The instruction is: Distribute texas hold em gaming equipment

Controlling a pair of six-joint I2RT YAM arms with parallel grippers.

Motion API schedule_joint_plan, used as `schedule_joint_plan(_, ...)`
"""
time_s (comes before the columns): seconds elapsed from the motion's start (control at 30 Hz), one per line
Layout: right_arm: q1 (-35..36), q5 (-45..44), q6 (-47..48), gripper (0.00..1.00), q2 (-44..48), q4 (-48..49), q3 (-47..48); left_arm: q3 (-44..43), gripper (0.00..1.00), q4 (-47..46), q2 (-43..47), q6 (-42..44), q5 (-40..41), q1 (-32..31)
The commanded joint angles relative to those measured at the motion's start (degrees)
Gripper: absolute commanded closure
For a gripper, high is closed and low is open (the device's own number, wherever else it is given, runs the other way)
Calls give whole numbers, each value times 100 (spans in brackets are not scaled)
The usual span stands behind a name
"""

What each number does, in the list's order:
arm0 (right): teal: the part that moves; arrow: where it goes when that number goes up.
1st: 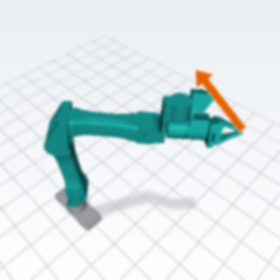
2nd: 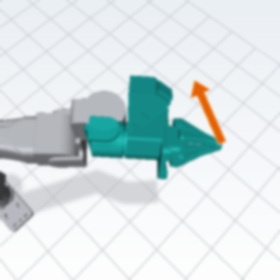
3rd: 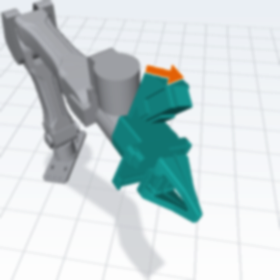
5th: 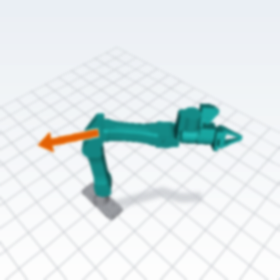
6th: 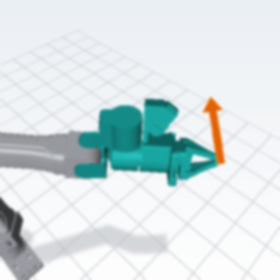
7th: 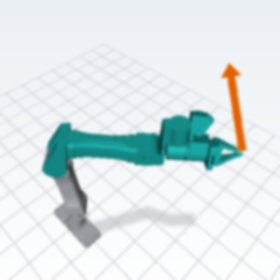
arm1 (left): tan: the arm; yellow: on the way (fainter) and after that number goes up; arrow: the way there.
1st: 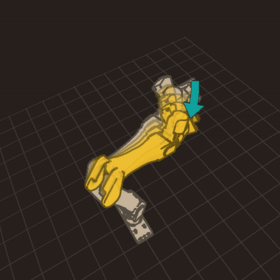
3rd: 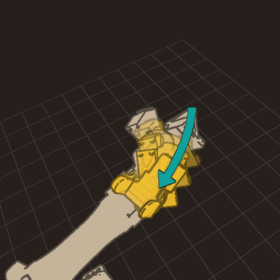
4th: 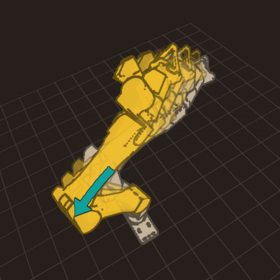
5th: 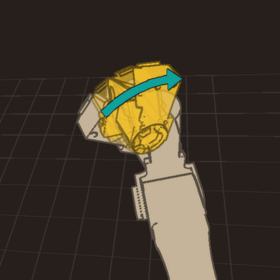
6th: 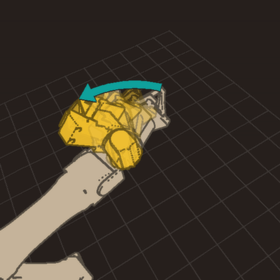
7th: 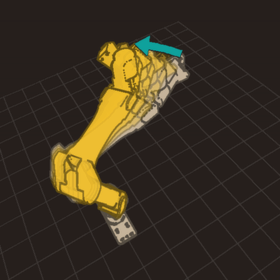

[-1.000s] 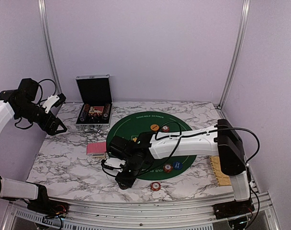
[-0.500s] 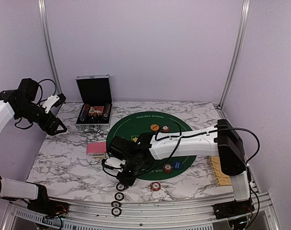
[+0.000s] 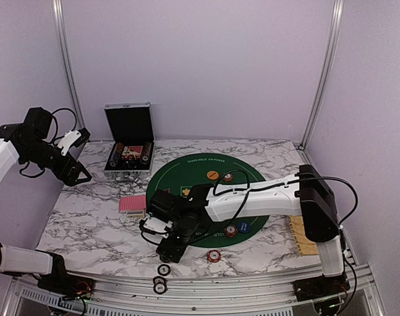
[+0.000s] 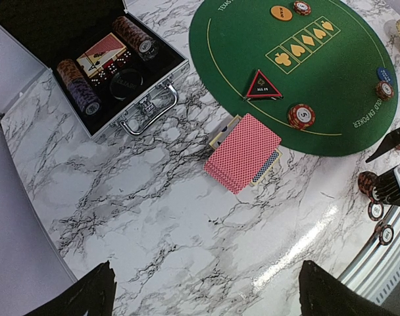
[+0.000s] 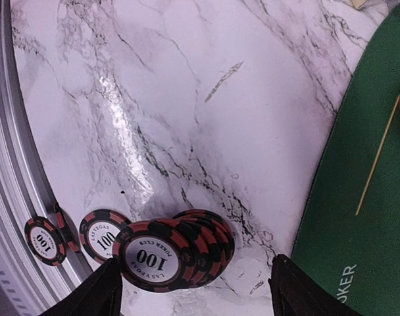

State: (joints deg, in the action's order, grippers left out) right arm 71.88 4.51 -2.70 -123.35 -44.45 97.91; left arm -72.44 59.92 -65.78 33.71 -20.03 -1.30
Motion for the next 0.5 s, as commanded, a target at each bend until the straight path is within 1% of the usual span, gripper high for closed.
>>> schedule_joint_plan(0.0, 199, 75, 61, 23, 68, 119, 105, -79, 1, 176, 124, 55, 12, -8)
schedule_joint_plan(0.27, 202, 100, 68, 23, -45, 138, 142, -73, 1, 180, 161, 79, 60, -2)
schedule_joint_plan(0.4, 204, 90, 96, 28, -187, 92, 222, -67, 1, 187, 172, 82, 74, -4)
schedule_joint_plan(0.47, 204, 77, 110, 32, -247, 73, 275, -74, 1, 188, 177, 82, 78, -3)
